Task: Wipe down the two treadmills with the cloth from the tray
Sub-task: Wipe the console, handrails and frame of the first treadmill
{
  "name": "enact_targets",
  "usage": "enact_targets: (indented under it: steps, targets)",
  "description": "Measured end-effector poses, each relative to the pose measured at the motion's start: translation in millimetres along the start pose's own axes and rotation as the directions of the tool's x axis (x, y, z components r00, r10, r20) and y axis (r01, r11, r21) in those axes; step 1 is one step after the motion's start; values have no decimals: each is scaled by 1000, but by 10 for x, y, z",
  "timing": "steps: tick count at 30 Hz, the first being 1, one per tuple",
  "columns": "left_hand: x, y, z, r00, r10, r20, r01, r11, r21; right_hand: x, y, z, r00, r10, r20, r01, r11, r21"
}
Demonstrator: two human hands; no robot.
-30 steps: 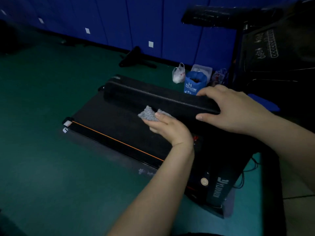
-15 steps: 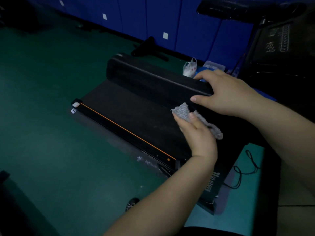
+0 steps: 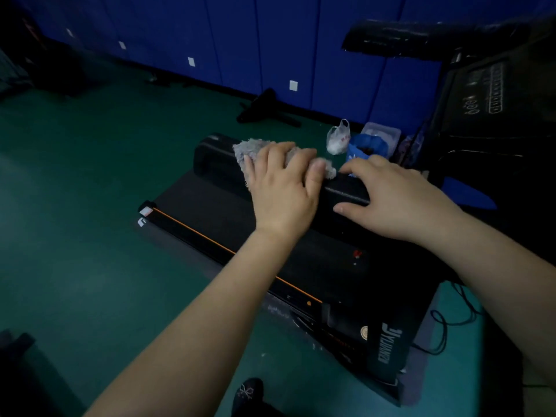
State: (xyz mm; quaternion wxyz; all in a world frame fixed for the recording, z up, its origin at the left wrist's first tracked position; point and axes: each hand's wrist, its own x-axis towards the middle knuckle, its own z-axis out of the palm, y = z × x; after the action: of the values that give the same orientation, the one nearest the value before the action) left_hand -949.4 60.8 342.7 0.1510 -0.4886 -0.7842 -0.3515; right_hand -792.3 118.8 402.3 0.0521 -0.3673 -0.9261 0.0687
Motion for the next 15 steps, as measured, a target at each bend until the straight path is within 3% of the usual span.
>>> enact_targets:
  steps: [5, 8, 10, 12, 13, 15]
  targets:
    - [263, -389, -4, 949, 307, -73, -308, 951, 5, -21, -16, -35, 999, 15, 40, -16, 1000, 3]
    - [504, -791, -80, 943, 331, -38, -332, 942, -41, -33, -25, -67, 998, 35, 59, -36, 999, 15]
    - [649, -1113, -127, 973, 228, -33, -230, 969, -90, -43, -35, -71, 997, 41, 63, -43, 999, 19]
    - [790, -1373, -180, 1000, 30, 0, -30, 977, -212, -39, -39, -70, 997, 49, 63, -51, 998, 28]
    - [827, -1444, -192, 991, -124, 50, 133, 939, -318, -35, -41, -71, 996, 54, 65, -57, 998, 36]
    - [842, -1479, -190, 917, -369, 153, 394, 770, -502, -26, -39, -68, 996, 62, 67, -65, 997, 48]
